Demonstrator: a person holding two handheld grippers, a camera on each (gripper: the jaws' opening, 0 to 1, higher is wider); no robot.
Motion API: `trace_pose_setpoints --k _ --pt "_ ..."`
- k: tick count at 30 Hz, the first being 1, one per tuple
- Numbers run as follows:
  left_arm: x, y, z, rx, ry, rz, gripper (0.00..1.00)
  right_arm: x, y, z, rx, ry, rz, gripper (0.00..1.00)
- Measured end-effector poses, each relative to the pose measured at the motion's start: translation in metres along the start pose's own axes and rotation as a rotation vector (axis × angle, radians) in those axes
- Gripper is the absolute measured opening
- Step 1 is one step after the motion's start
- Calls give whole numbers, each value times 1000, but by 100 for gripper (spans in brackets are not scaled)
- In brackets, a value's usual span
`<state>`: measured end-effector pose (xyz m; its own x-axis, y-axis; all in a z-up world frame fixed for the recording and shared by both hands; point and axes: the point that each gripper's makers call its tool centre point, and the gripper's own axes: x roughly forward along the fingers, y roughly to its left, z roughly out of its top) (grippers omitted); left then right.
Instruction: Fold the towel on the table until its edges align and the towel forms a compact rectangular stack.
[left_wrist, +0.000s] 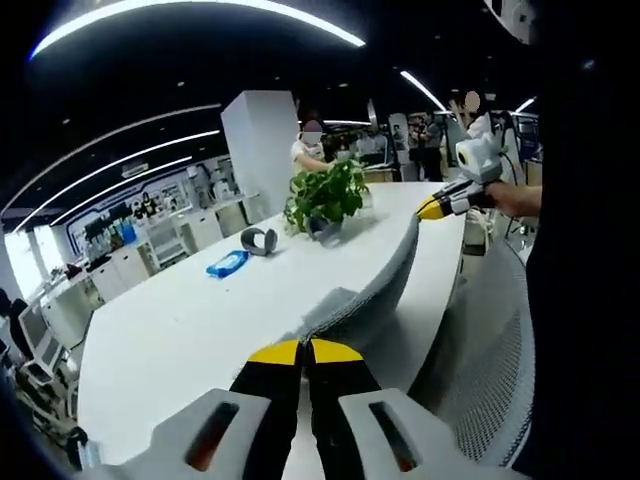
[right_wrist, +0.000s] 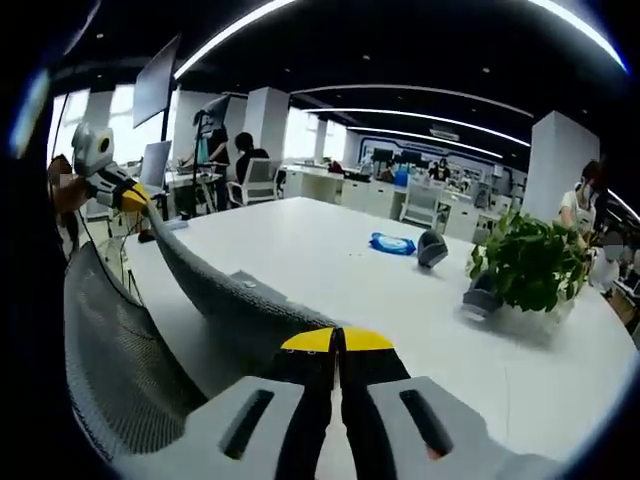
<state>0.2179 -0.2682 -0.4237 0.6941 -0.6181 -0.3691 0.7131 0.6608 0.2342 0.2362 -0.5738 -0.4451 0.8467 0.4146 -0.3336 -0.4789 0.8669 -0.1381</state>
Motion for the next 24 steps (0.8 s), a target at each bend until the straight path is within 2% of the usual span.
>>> trace_pose_setpoints --k 5,8,11,16,20,24 --pt "-6 1 5 -19 -14 22 2 -4 2 15 0 -26 -2 0" --pt "-6 1 1 -30 -7 27 2 -1 4 17 -17 -22 4 0" --pt "-3 5 -6 -28 12 33 2 5 3 14 -43 -4 2 0" --pt "3 9 -8 -43 19 48 2 16 0 8 -65 32 -5 0" --pt "13 16 -14 -32 49 54 2 27 -5 2 -61 57 -5 0" --pt "23 24 -19 -57 63 50 2 39 -12 -3 -59 80 -5 0"
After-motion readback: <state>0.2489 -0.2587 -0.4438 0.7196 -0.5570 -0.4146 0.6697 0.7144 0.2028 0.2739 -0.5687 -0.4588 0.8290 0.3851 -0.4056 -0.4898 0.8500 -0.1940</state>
